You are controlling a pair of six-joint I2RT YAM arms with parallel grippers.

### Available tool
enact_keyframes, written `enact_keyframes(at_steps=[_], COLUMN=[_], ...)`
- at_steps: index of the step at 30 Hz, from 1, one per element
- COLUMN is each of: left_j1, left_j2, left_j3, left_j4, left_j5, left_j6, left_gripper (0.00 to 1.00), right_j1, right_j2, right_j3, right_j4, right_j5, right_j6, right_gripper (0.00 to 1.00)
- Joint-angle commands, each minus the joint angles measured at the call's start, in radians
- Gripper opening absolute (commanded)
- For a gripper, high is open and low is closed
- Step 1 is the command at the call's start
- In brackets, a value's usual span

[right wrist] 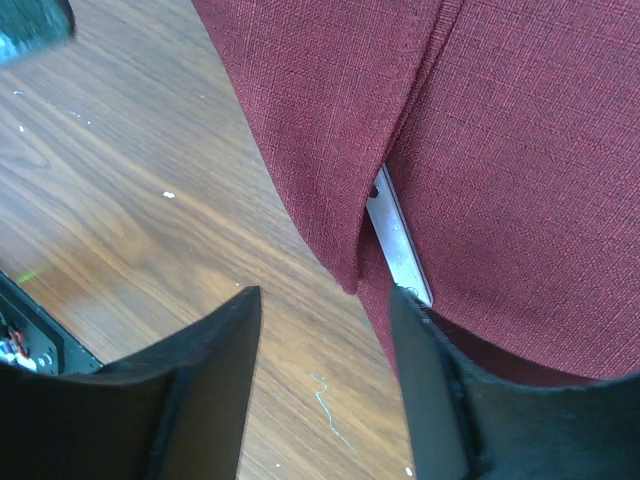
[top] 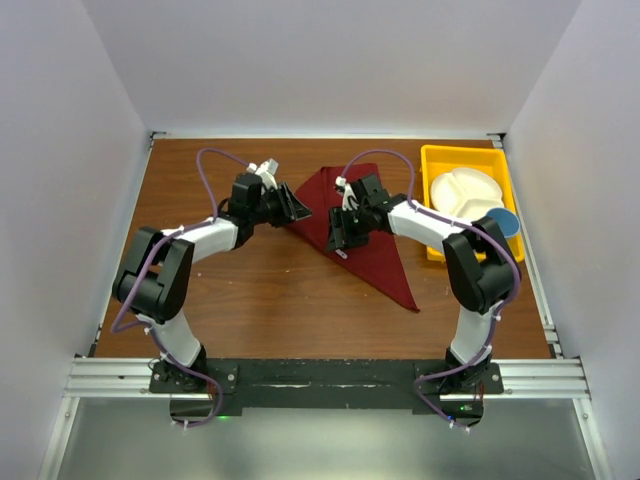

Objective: Fold the napkin, place the utensils inside, and roll it up
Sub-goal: Fold the napkin

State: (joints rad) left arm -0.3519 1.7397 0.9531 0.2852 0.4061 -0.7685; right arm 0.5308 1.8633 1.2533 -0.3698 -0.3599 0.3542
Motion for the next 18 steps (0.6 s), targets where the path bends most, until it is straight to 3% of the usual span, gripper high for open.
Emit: enact_keyframes(at_steps=[1,13,16,17,18], left_j1=[0.002,0.004,0.004,0.005,0.008], left_j2=[-0.037,-0.042,-0.003,0.007,0.026], left_j3=[-0.019,0.007,0.03,0.033,0.038], left_j4=[0.077,0.074,0.103,0.112,0.126], left_j5=[0.025,0.023,0.03,0.036,0.045], left_j6=[-0.008,-0.002,-0.02,-0.031,-0.041], left_gripper=[0.4,0.41,0.41,0.41,0.4], right_j1=[0.003,0.003,0.003,0.003,0.003], right_j2=[0.019,0.069,0.086,0.086,0.086], right_j3=[0.006,0.009,0.029,0.034,0.038], right_j4=[0.029,0.068,0.055,0.045,0.039], right_j5=[-0.03,-0.047,-0.037,-0.01,0.002], right_j6=[-0.018,-0.018,-0.026,-0.029,-0.032], right_gripper=[0.5,0.37,0.16,0.0,0.0])
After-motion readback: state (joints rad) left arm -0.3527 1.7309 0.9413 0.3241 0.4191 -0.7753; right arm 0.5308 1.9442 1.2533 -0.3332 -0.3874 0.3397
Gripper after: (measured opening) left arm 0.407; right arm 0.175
